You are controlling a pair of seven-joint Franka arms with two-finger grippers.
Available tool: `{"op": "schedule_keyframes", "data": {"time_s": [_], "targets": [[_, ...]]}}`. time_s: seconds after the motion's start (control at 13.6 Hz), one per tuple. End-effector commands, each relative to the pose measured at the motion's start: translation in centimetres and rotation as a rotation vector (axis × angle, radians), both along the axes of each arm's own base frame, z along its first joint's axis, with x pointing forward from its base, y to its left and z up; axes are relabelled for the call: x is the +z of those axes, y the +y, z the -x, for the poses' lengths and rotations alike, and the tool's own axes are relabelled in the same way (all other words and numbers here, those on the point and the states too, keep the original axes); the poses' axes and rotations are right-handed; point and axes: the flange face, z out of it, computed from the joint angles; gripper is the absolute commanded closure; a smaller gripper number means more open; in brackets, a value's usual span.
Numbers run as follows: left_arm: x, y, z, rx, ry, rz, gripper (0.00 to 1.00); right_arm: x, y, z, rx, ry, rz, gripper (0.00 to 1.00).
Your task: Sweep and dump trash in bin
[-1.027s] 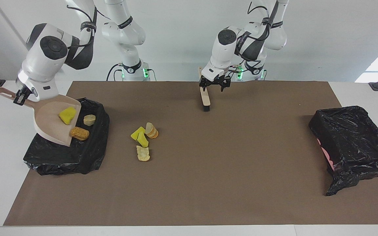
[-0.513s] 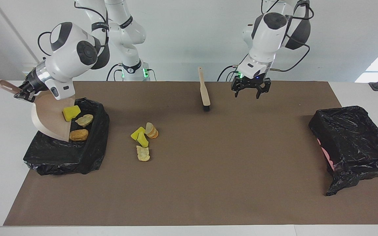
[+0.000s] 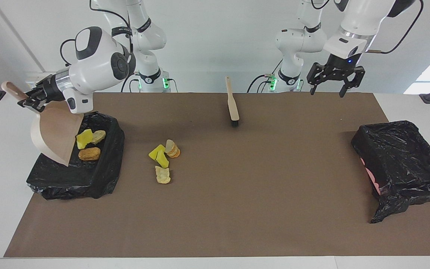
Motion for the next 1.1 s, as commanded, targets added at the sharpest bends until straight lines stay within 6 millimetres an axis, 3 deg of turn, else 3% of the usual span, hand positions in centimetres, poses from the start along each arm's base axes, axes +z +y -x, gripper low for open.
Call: {"op": "schedule_keyframes", "data": {"time_s": [0.0,0.15,0.51,0.73,1.03], "targets": [[1.3,3.5,-1.7,0.040,0.005,-0.026,0.00,2.1,5.6,0.7,-0.034,-0.118,-0.036,1.00],[1.0,4.4,-3.3,0.036,0.065,-0.030,0.00,3.2,7.7,1.8,-0.165,-0.256,-0.140,1.00],[1.9,5.0,-3.7,-0.018,0.103,-0.013,0.00,0.9,16.5,4.8,-0.409,-0.523,-0.389,1.00],[2.2,4.8,-2.6,-0.020,0.099,-0.020,0.00,0.7,20.8,4.2,-0.568,-0.614,-0.586,1.00],[1.5,5.0,-1.3,-0.020,0.116,-0.025,0.00,-2.6,30.8,2.8,-0.879,-0.785,-0.709,1.00]]}}
